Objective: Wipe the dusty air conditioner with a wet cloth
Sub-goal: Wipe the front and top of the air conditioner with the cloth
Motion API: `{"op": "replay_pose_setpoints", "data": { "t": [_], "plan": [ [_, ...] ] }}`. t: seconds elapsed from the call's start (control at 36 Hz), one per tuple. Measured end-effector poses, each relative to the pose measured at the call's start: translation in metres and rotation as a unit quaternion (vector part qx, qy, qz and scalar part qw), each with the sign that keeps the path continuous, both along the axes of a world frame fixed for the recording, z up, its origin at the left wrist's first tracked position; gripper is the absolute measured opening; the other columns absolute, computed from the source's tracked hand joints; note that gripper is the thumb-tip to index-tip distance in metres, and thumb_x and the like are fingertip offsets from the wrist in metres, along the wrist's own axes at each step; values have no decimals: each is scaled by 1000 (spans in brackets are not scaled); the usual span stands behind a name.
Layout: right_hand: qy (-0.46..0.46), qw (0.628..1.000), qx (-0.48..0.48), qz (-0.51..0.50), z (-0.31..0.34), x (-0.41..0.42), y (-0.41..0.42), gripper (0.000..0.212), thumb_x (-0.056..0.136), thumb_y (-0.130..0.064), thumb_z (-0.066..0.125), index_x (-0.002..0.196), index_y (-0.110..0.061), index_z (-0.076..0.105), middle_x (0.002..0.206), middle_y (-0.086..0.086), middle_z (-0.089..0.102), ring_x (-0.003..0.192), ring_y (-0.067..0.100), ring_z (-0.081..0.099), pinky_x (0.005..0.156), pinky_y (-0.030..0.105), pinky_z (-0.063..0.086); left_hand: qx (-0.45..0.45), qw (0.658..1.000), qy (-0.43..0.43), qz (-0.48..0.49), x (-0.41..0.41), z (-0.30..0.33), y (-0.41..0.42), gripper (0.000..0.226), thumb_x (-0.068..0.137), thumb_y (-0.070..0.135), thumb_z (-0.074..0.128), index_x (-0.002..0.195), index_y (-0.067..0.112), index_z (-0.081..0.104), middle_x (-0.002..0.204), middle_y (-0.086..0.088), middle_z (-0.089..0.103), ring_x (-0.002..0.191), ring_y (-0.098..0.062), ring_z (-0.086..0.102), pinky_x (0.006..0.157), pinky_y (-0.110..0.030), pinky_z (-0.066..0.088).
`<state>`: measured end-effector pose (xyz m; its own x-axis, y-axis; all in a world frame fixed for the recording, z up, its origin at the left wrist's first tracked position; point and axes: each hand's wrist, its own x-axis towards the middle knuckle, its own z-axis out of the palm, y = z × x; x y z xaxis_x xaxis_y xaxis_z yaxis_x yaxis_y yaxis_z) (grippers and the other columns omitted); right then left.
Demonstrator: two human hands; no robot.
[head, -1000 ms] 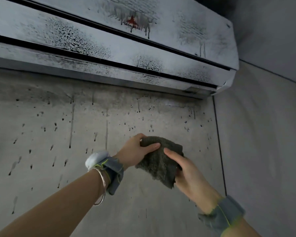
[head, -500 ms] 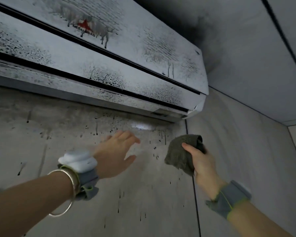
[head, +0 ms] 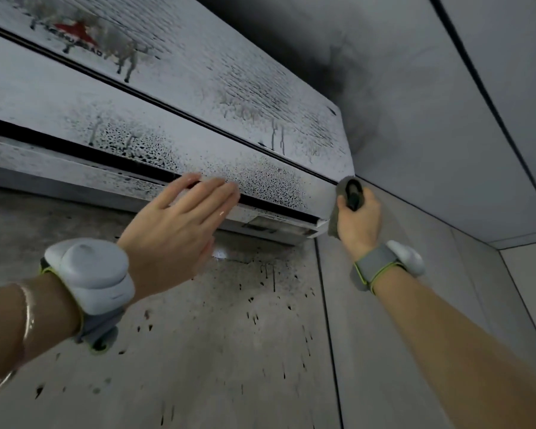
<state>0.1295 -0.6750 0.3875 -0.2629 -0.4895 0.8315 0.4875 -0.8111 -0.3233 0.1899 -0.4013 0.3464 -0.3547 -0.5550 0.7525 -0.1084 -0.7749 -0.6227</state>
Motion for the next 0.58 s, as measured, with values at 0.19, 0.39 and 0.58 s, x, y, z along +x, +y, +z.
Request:
{"op": "replay_pose_setpoints", "data": {
  "t": [0.19,0.39,0.58],
  "plan": [
    [-16,999,-28,-33,-14,26,-20,24,82,-5,59,105,-5,63,109,15,62,100,33,57,84,42,50,-53,997,-50,1,-8,17,10,65,81,28,47,138,-2,40,143,-14,43,130,-28,37,111,-47,23],
    [-28,999,-32,-22,-33,34,-24,28,79,-2,64,107,-4,66,114,13,63,104,33,57,88,44,50,-68,996,-60,10,-18,28,17,79,76,33,63,139,-6,36,141,-19,42,130,-32,37,109,-48,21],
    [-38,999,-9,7,3,15,-17,26,82,-9,64,107,-6,66,107,15,65,95,34,61,79,39,50,-77,994,-75,35,-27,45,30,69,75,30,65,129,-7,44,128,-20,51,121,-32,43,104,-48,22]
  ]
}}
